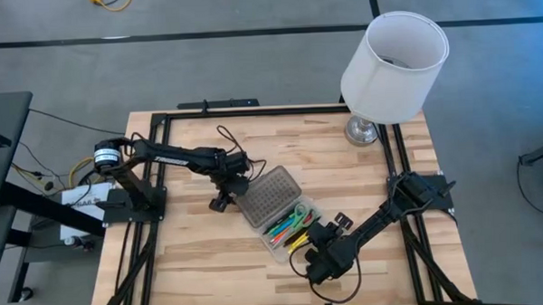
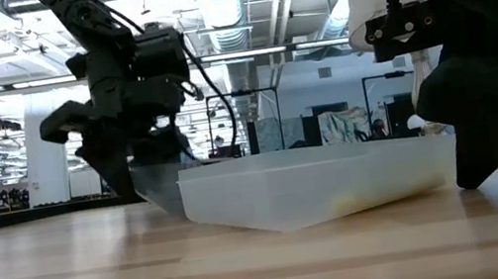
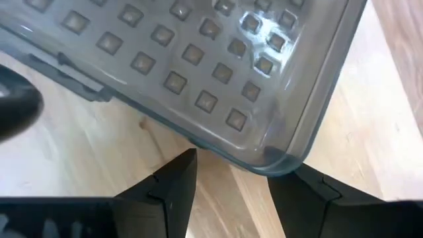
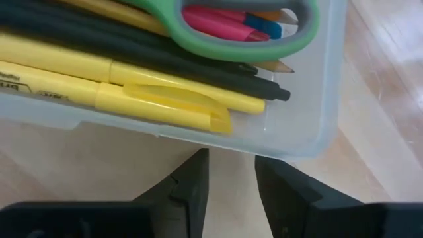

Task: Pick & place school supplies into a supply box
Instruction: Close the supply box

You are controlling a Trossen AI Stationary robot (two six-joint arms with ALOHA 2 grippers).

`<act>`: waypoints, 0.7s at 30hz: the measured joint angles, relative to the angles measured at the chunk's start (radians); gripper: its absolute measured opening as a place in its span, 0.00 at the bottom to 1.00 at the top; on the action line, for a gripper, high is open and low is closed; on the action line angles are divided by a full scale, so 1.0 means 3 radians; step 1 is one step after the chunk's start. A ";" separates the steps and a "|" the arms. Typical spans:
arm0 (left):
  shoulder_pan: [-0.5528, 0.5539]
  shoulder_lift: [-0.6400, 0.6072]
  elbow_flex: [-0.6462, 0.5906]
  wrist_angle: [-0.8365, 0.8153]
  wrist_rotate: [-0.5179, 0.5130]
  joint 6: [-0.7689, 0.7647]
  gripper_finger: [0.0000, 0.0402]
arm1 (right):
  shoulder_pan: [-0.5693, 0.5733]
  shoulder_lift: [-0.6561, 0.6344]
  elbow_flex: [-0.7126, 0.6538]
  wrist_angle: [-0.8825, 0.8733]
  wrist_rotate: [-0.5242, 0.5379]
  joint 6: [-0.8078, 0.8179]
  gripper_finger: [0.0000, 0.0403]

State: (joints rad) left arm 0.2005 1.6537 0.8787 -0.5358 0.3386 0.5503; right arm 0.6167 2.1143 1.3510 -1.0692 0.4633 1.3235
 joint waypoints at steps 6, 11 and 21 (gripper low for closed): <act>-0.0038 -0.0186 0.0000 0.0010 -0.0010 0.0001 0.43 | -0.0006 -0.0002 -0.0002 0.0064 -0.0002 -0.0079 0.30; -0.0096 -0.0331 0.0006 0.0027 -0.0019 0.0003 0.43 | -0.0027 -0.0003 0.0000 0.0079 -0.0026 -0.0132 0.30; -0.0380 -0.0439 0.0009 0.0115 -0.0118 -0.0077 0.43 | -0.0078 -0.0006 0.0003 0.0103 -0.0075 -0.0139 0.30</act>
State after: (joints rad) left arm 0.0866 1.5219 0.8814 -0.5013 0.3032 0.5273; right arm 0.5934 2.1124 1.3518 -1.0382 0.4408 1.2819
